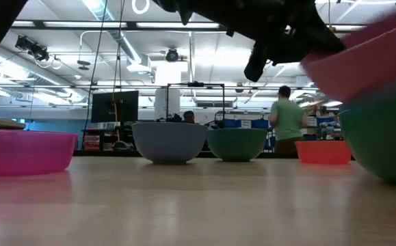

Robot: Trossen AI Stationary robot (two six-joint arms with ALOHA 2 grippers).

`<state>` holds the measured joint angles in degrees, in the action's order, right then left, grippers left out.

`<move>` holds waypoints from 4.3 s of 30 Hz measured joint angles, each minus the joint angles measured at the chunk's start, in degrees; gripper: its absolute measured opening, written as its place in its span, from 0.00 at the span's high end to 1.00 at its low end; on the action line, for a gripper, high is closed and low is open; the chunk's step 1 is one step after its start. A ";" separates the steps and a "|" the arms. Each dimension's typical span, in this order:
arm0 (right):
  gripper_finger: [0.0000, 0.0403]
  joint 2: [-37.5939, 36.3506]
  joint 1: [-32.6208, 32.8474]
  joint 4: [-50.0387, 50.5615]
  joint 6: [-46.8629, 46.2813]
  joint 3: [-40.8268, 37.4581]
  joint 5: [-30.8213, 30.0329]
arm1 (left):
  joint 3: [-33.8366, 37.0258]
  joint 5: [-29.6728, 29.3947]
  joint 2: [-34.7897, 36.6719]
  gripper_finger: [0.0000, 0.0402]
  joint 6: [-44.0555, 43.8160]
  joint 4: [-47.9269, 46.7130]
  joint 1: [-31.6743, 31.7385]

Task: Nest bowls inside each other
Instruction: Stack the pink bowl on top of the orange bowl, then stack the blue bowl on top of the pink bowl

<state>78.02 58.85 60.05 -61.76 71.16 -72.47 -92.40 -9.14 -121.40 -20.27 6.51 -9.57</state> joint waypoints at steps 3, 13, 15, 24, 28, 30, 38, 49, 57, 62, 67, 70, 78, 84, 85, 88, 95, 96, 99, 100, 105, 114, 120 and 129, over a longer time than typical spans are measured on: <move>0.64 0.00 -0.35 0.00 0.01 0.00 0.75 | 0.00 0.37 0.00 0.79 -0.31 0.10 -0.14; 0.64 0.00 -0.58 0.08 0.01 0.00 1.62 | 0.00 2.94 0.07 0.78 -0.94 0.01 -0.28; 0.64 0.00 -0.92 0.46 -0.66 0.00 1.70 | 0.00 3.46 0.40 0.78 -0.75 -1.14 -0.28; 0.66 0.00 -4.77 8.92 -9.19 0.00 3.41 | -0.02 -6.87 11.78 0.78 5.00 -33.67 0.15; 0.66 0.01 -8.66 11.99 -11.50 0.00 8.05 | -0.04 -15.48 17.41 0.78 2.92 -57.13 0.18; 0.66 0.02 -10.04 12.13 -11.29 0.00 10.14 | -0.04 -16.07 19.00 0.78 1.60 -66.39 0.23; 0.66 0.02 -11.57 11.56 -9.58 0.00 11.13 | 4.72 -14.63 19.80 0.78 9.94 -72.36 0.47; 0.66 0.02 -11.50 11.34 -8.87 0.00 12.51 | 13.27 -3.76 19.73 0.78 33.55 -63.80 4.98; 0.66 0.02 -11.50 11.34 -8.63 0.00 12.70 | 13.67 -1.61 19.74 0.78 34.87 -62.61 7.62; 0.66 0.02 -11.50 11.21 -8.63 0.00 12.72 | 13.94 0.25 19.74 0.78 34.86 -62.83 7.50; 0.66 0.02 -11.61 11.19 -8.69 0.00 12.76 | 13.94 2.33 19.71 0.78 34.66 -62.06 7.70; 0.66 0.02 -11.63 11.15 -8.66 0.00 12.76 | 13.94 2.33 18.77 0.78 34.67 -60.55 7.86; 0.66 0.02 -11.63 10.91 -8.63 0.00 13.74 | 13.94 -0.33 13.90 0.78 34.58 -57.85 8.78; 0.66 0.02 -11.63 10.95 -8.55 0.00 13.77 | 13.94 -0.36 13.22 0.83 34.55 -53.05 8.88; 0.66 0.02 -11.63 10.95 -8.55 0.00 13.77 | 13.88 -0.35 13.24 0.87 34.75 -52.58 8.88; 0.66 0.02 -11.63 10.99 -8.52 0.00 13.76 | 13.34 -0.31 13.35 0.97 34.98 -52.55 8.83; 0.66 0.02 -11.63 13.03 -11.07 0.00 13.73 | 9.80 -2.81 13.86 0.98 34.41 -52.93 5.73; 0.66 0.02 -11.63 14.17 -12.63 0.00 13.76 | 8.08 -3.01 14.09 0.98 34.19 -52.99 4.74; 0.66 0.02 -11.63 18.31 -18.47 0.00 13.77 | 0.81 -2.96 14.89 0.99 34.33 -51.94 1.50; 0.66 0.02 -11.63 19.52 -20.42 0.00 13.70 | -1.58 -2.09 15.08 0.99 34.87 -50.80 0.49; 0.66 0.02 -10.53 22.51 -27.12 0.00 11.21 | -11.34 14.52 13.94 0.99 34.68 -44.91 -2.09; 0.67 -0.39 -5.23 22.70 -28.28 0.00 4.67 | -11.96 17.37 8.59 0.99 35.04 -34.26 -4.27; 0.68 -2.38 -2.89 22.56 -28.37 0.00 2.82 | -11.85 17.35 5.60 0.99 33.86 -24.65 -4.34; 0.68 -3.50 -1.47 22.36 -28.17 0.00 2.86 | -11.72 18.79 0.97 0.99 30.06 -19.43 -4.21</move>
<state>74.52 57.39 82.41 -89.93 71.16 -69.61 -104.12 9.65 -120.44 9.79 -12.92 -13.78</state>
